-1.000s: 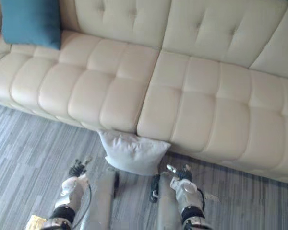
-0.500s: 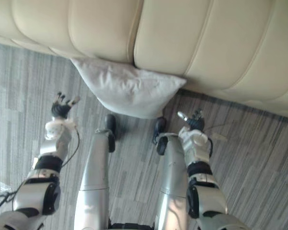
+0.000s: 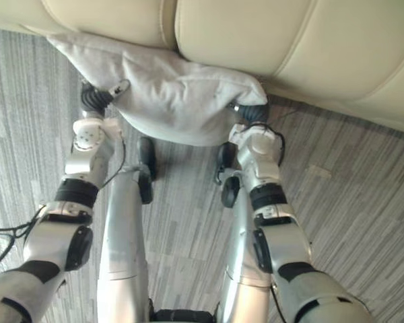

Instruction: Pick up cushions and gather them together orderly.

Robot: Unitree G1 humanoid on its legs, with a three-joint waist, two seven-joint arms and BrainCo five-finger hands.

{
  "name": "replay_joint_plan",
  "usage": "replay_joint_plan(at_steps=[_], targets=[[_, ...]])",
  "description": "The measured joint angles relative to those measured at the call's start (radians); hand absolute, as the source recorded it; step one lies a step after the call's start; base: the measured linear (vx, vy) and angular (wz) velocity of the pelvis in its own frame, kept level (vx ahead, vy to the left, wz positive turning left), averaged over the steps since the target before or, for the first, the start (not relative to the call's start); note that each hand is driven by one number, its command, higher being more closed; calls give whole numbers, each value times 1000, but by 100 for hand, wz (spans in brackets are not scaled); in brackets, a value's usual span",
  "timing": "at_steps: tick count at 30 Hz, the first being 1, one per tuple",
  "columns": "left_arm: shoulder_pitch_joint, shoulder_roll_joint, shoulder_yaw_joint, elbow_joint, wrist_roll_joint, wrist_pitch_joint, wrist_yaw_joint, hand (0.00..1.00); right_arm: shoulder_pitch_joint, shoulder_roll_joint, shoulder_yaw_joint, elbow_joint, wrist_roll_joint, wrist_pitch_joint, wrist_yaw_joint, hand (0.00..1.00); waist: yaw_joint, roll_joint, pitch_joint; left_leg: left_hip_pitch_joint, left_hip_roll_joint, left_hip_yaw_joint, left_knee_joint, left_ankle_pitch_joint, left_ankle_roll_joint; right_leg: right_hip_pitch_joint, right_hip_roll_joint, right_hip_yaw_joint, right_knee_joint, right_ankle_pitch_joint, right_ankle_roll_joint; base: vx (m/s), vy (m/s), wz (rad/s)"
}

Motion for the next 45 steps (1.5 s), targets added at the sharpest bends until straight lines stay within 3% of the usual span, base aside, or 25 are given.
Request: replay_joint_plan(at_steps=[7, 12, 13, 14, 15, 16, 20, 21, 22, 25, 31, 34, 38, 39, 40, 41, 42, 43, 45], targets=[[43, -5, -8, -105, -14, 0, 47, 100, 74, 24, 20, -126, 21, -1, -3, 100, -3, -2, -1, 38, 1, -3, -9, 6, -6, 37, 0, 1, -5, 1, 2, 3, 6, 1], [248, -86, -24, -318, -23, -43, 63, 100, 295, 72, 33, -331, 45, -39, -3, 100, -6, -3, -12, 264, 7, 6, -130, 10, -13, 258, 6, -10, -123, 5, -1, 23, 1, -2], [322, -106, -42, -363, -22, -67, 62, 100, 372, 83, 41, -379, 39, -54, 2, 100, -5, -7, -34, 353, 14, 19, -187, 9, -14, 342, 15, -9, -181, 5, -2, 34, -13, -10], [334, -110, -45, -367, -22, -72, 61, 100, 384, 85, 43, -381, 38, -58, 3, 100, -4, -10, -48, 355, 15, 21, -194, 8, -16, 343, 17, -8, -187, 4, -3, 83, -9, -16], [415, -133, -56, -405, -22, -94, 58, 100, 464, 98, 51, -413, 37, -76, 10, 100, -5, -16, -133, 381, 15, 33, -254, 14, -14, 360, 19, -7, -242, 9, -1, 126, -5, -16], [481, -161, -61, -444, -22, -105, 42, 100, 531, 109, 52, -451, 35, -83, 17, 100, -4, -18, -135, 491, 16, 52, -325, 31, -7, 463, 18, -8, -308, 33, -1, 158, -10, -15], [626, -223, -88, -513, -33, -114, 19, 100, 656, 115, 53, -491, 28, -85, 24, 100, -8, -18, -175, 672, 17, 85, -404, 34, -11, 623, 18, -2, -381, 47, -12, 178, -26, -18], [695, -251, -94, -535, -42, -114, 1, 100, 705, 116, 53, -495, 1, -85, 30, 100, -8, -19, -178, 794, 18, 103, -464, 33, -10, 735, 20, 3, -432, 48, -11, 151, -8, -16], [718, -256, -96, -538, -42, -114, -5, 100, 723, 116, 53, -497, -5, -84, 34, 100, -8, -20, -182, 835, 18, 111, -487, 33, -10, 771, 21, 6, -450, 49, -10, 234, 1, -23], [912, -274, -106, -599, -63, -114, -48, 100, 887, 119, 86, -583, -15, -82, 77, 100, -5, -20, -264, 1043, 18, 148, -621, 34, -8, 955, 28, 18, -568, 55, 0, 197, 18, -19], [1103, -276, -109, -673, -82, -113, -110, 100, 1064, 129, 114, -666, -45, -80, 136, 100, 2, -15, -391, 1249, 22, 195, -754, 29, 7, 1157, 45, 37, -730, 76, 24, 214, 56, -17], [1139, -278, -109, -695, -83, -109, -124, 100, 1102, 141, 114, -687, -46, -80, 146, 100, 3, -15, -399, 1293, 19, 205, -745, -1, 19, 1201, 38, 44, -732, 79, 33, 97, 83, -19], [1162, -278, -108, -698, -89, -82, -134, 100, 1141, 144, 114, -686, -49, -78, 149, 100, 3, -13, -399, 1339, 16, 228, -725, -48, 42, 1130, 12, 42, -513, 117, 110, 35, 78, -14], [1171, -278, -108, -698, -90, -73, -134, 100, 1158, 145, 117, -684, -50, -78, 150, 100, 0, -11, -397, 1370, 14, 231, -711, -71, 50, 1094, 2, 48, -400, 162, 140, 38, 71, -2], [1173, -277, -108, -698, -90, -71, -134, 100, 1160, 146, 118, -682, -51, -78, 150, 100, 0, -11, -398, 1377, 13, 232, -711, -75, 52, 1084, 0, 50, -377, 175, 138, 48, 56, 0], [1177, -275, -108, -698, -90, -70, -134, 100, 1162, 144, 121, -678, -53, -74, 150, 100, -1, 4, -392, 1396, 18, 229, -713, -87, 64, 1066, -5, 47, -336, 179, 128, 92, -19, -2], [1176, -274, -108, -698, -89, -71, -133, 100, 1162, 148, 121, -677, -53, -72, 150, 100, -1, -4, -399, 1410, 16, 227, -731, -90, 66, 1066, -8, 32, -363, 121, 103, 81, -28, 0], [1175, -273, -108, -697, -89, -71, -133, 100, 1161, 149, 121, -677, -53, -72, 150, 100, 0, -7, -405, 1411, 16, 227, -740, -90, 66, 1067, -9, 19, -402, 103, 95, 133, -83, -5], [1164, -265, -108, -694, -89, -76, -133, 100, 1149, 148, 120, -677, -54, -72, 150, 100, 5, -13, -413, 1420, 20, 221, -780, -90, 66, 1075, 7, -12, -643, 114, 78, 216, -170, -2]])
